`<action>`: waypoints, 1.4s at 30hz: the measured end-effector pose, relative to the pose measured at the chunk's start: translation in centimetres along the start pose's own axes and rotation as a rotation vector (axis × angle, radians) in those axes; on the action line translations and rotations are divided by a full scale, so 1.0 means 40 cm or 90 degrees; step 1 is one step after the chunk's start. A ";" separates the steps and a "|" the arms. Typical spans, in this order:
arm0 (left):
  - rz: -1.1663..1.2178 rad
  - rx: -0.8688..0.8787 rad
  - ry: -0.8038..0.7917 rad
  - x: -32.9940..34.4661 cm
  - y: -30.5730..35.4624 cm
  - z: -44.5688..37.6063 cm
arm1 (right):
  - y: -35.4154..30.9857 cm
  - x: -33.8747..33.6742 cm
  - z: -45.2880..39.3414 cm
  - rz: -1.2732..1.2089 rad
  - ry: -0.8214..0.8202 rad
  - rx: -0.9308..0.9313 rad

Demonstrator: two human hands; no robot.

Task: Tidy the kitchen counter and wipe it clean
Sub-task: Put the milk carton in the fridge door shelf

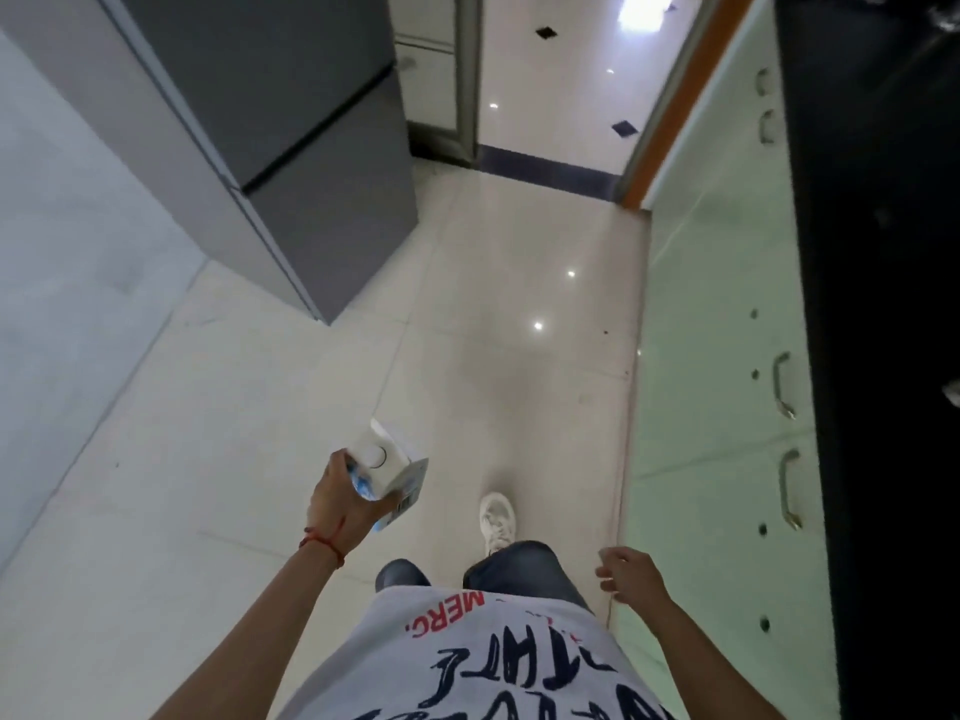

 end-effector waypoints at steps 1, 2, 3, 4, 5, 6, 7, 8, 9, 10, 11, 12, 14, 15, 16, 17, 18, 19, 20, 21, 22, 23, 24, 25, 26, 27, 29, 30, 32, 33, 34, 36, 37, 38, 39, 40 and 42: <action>0.025 -0.030 0.025 -0.015 -0.003 -0.006 | -0.046 -0.005 -0.037 0.016 -0.018 -0.011; 0.056 -0.062 0.049 -0.030 -0.008 -0.009 | -0.093 -0.008 -0.071 0.030 -0.036 -0.020; 0.090 -0.090 0.072 -0.046 -0.012 -0.010 | -0.143 -0.009 -0.104 0.042 -0.051 -0.031; 0.119 -0.112 0.093 -0.060 -0.016 -0.011 | -0.195 -0.007 -0.137 0.054 -0.066 -0.044; 0.141 -0.132 0.112 -0.075 -0.020 -0.011 | -0.249 -0.001 -0.169 0.071 -0.082 -0.057; 0.162 -0.154 0.129 -0.089 -0.028 -0.010 | -0.306 0.008 -0.195 0.096 -0.096 -0.070; 0.184 -0.179 0.146 -0.104 -0.039 -0.008 | -0.361 0.021 -0.218 0.121 -0.110 -0.084; 0.206 -0.204 0.163 -0.118 -0.053 -0.005 | -0.415 0.041 -0.236 0.140 -0.126 -0.099; 0.225 -0.225 0.181 -0.132 -0.069 -0.002 | -0.465 0.066 -0.253 0.154 -0.142 -0.116; 0.240 -0.244 0.198 -0.145 -0.085 -0.002 | -0.514 0.094 -0.269 0.166 -0.158 -0.133; 0.255 -0.263 0.214 -0.158 -0.102 -0.006 | -0.559 0.125 -0.286 0.177 -0.171 -0.149; 0.269 -0.282 0.227 -0.169 -0.120 -0.011 | -0.603 0.155 -0.303 0.187 -0.180 -0.164; 0.290 -0.313 0.247 -0.193 -0.151 -0.031 | -0.676 0.218 -0.334 0.202 -0.195 -0.183; 0.298 -0.325 0.253 -0.206 -0.164 -0.046 | -0.705 0.249 -0.352 0.209 -0.202 -0.187; 0.307 -0.338 0.260 -0.221 -0.176 -0.064 | -0.733 0.279 -0.368 0.218 -0.208 -0.189; 0.317 -0.352 0.266 -0.239 -0.185 -0.086 | -0.759 0.309 -0.380 0.230 -0.213 -0.190; 0.326 -0.361 0.272 -0.260 -0.192 -0.111 | -0.783 0.337 -0.390 0.239 -0.218 -0.190; 0.334 -0.364 0.275 -0.283 -0.194 -0.140 | -0.808 0.364 -0.398 0.246 -0.221 -0.189; 0.341 -0.365 0.276 -0.309 -0.194 -0.172 | -0.835 0.388 -0.406 0.251 -0.222 -0.189; 0.346 -0.364 0.275 -0.336 -0.191 -0.206 | -0.863 0.409 -0.411 0.257 -0.218 -0.188; 0.344 -0.357 0.271 -0.365 -0.184 -0.242 | -0.889 0.429 -0.415 0.260 -0.214 -0.188; 0.337 -0.341 0.267 -0.397 -0.171 -0.281 | -0.916 0.448 -0.420 0.260 -0.212 -0.191; 0.327 -0.321 0.264 -0.432 -0.154 -0.321 | -0.944 0.468 -0.425 0.256 -0.212 -0.192; 0.313 -0.300 0.263 -0.469 -0.135 -0.361 | -0.970 0.486 -0.430 0.251 -0.211 -0.191; 0.300 -0.280 0.264 -0.507 -0.115 -0.401 | -0.994 0.502 -0.434 0.247 -0.210 -0.189; 0.294 -0.261 0.266 -0.543 -0.096 -0.440 | -1.018 0.518 -0.436 0.245 -0.209 -0.187; 0.302 -0.230 0.276 -0.613 -0.063 -0.510 | -1.069 0.551 -0.435 0.239 -0.207 -0.192; 0.314 -0.220 0.284 -0.645 -0.050 -0.543 | -1.099 0.570 -0.434 0.235 -0.208 -0.199; 0.331 -0.209 0.301 -0.700 -0.026 -0.606 | -1.181 0.617 -0.428 0.232 -0.214 -0.228; 0.337 -0.207 0.308 -0.723 -0.018 -0.635 | -1.234 0.645 -0.425 0.233 -0.220 -0.257; 0.344 -0.208 0.313 -0.741 -0.014 -0.665 | -1.292 0.675 -0.424 0.236 -0.225 -0.297; 0.350 -0.211 0.316 -0.767 -0.012 -0.721 | -1.421 0.734 -0.419 0.240 -0.227 -0.382; 0.348 -0.215 0.314 -0.777 -0.011 -0.747 | -1.487 0.762 -0.414 0.229 -0.225 -0.417; 0.349 -0.219 0.313 -0.788 -0.008 -0.769 | -1.554 0.789 -0.408 0.213 -0.224 -0.453; 0.350 -0.222 0.313 -0.799 -0.005 -0.789 | -1.624 0.813 -0.396 0.199 -0.222 -0.492; 0.346 -0.224 0.313 -0.811 -0.002 -0.810 | -1.694 0.838 -0.381 0.185 -0.214 -0.538; 0.333 -0.233 0.308 -0.834 0.001 -0.845 | -1.823 0.879 -0.341 0.136 -0.167 -0.632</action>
Point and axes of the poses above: each hand's wrist, its own z-axis away from the middle knuckle, its own x-axis out of the palm, y = z × x, the point moved 5 cm from there along -z, towards the middle knuckle, and after that the axes turned 11 degrees about -x, right-handed, at the moved point
